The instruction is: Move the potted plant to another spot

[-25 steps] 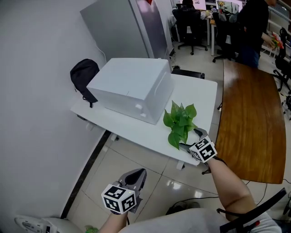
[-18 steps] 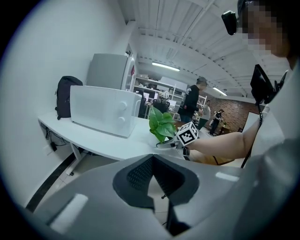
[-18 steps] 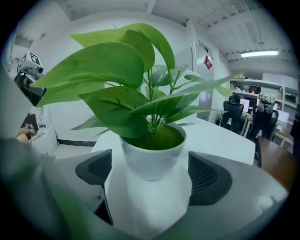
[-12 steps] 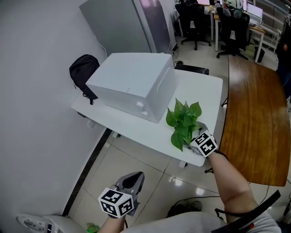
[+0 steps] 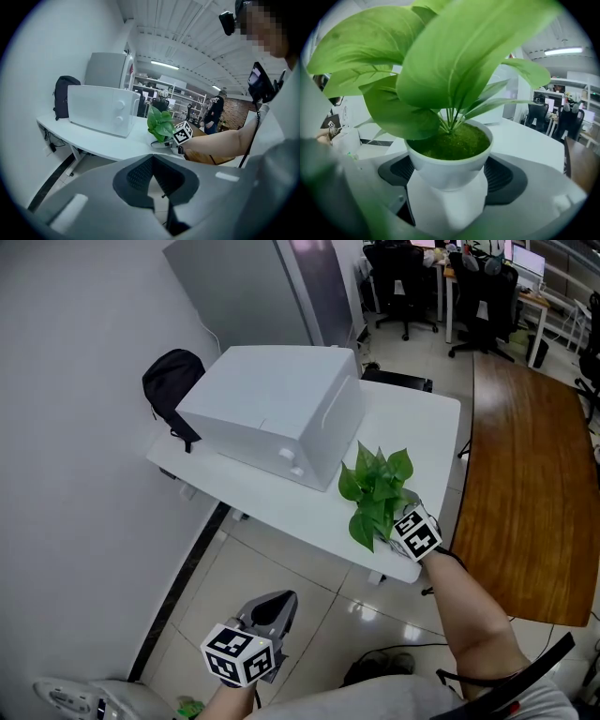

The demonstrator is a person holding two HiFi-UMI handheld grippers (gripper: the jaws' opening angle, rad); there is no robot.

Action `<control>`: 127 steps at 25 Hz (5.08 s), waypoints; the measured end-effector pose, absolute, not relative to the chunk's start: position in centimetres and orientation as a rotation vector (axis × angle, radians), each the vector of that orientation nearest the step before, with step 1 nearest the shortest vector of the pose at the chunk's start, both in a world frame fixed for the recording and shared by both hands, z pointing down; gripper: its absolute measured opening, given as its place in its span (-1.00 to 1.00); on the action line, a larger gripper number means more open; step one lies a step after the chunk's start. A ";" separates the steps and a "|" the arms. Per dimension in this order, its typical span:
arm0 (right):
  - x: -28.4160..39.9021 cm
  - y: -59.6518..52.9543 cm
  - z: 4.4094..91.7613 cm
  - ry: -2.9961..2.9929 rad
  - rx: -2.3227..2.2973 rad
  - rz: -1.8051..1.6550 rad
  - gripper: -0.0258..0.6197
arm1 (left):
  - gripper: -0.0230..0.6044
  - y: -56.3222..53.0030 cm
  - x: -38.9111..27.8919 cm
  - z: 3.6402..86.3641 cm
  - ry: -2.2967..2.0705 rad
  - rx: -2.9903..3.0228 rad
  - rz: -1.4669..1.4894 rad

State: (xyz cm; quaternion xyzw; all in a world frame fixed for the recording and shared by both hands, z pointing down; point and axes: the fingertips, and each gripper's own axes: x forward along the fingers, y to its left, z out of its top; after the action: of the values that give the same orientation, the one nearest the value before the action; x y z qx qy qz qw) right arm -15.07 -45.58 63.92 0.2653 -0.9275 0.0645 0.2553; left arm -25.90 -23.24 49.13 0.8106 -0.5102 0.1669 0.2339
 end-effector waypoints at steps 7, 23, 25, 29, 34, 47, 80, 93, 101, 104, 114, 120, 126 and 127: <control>-15.1 -45.6 64.0 -2.521 0.715 0.174 0.49 | -0.94 -23.4 -25.9 49.2 -1.410 2.223 0.459; -14.3 -45.5 63.2 -2.544 0.762 0.160 0.48 | -0.94 -24.2 -25.6 49.3 -1.399 2.243 0.461; -13.9 -45.4 62.9 -2.547 0.771 0.164 0.48 | -0.94 -24.4 -25.2 49.3 -1.390 2.250 0.457; -12.5 -45.2 62.0 -2.545 0.799 0.160 0.48 | -0.94 -24.6 -24.2 49.2 -1.362 2.271 0.457; -9.4 -44.4 60.9 -2.537 0.855 0.164 0.48 | -0.94 -25.4 -21.5 48.8 -1.295 2.323 0.461; 7.1 -41.3 58.5 -2.391 1.190 0.205 0.48 | -0.94 -27.3 -9.3 47.0 -0.976 2.552 0.461; 35.7 -28.7 63.2 -1.985 1.785 0.489 0.48 | -0.94 -26.4 10.9 50.1 -0.394 2.713 0.565; 36.8 -28.6 67.1 -1.946 1.832 0.567 0.48 | -0.94 -27.2 10.7 52.5 -0.400 2.666 0.599; 36.8 -28.4 67.1 -1.948 1.839 0.538 0.49 | -0.94 -27.2 10.5 52.6 -0.405 2.661 0.598; 36.7 -28.5 67.0 -1.944 1.849 0.528 0.49 | -0.94 -27.4 10.3 52.4 -0.407 2.660 0.596; 36.8 -28.8 67.9 -1.935 1.893 0.559 0.64 | -0.94 -27.9 9.1 52.9 -0.425 2.656 0.591; 37.1 -27.9 68.0 -1.903 1.927 0.570 0.68 | -0.94 -27.8 8.2 52.5 -0.424 2.657 0.579; 37.8 -26.0 67.2 -1.853 1.964 0.543 0.70 | -0.94 -27.2 7.5 51.7 -0.399 2.679 0.554; 37.9 -25.6 66.8 -1.842 1.973 0.535 0.69 | -0.94 -27.1 7.4 51.6 -0.394 2.685 0.550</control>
State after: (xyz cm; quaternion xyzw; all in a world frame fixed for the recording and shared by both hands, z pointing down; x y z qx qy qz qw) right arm 37.88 -25.62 66.85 0.7034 -0.6568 0.1906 0.1936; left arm 7.42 -27.09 51.55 0.9529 -0.1398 0.1952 0.1855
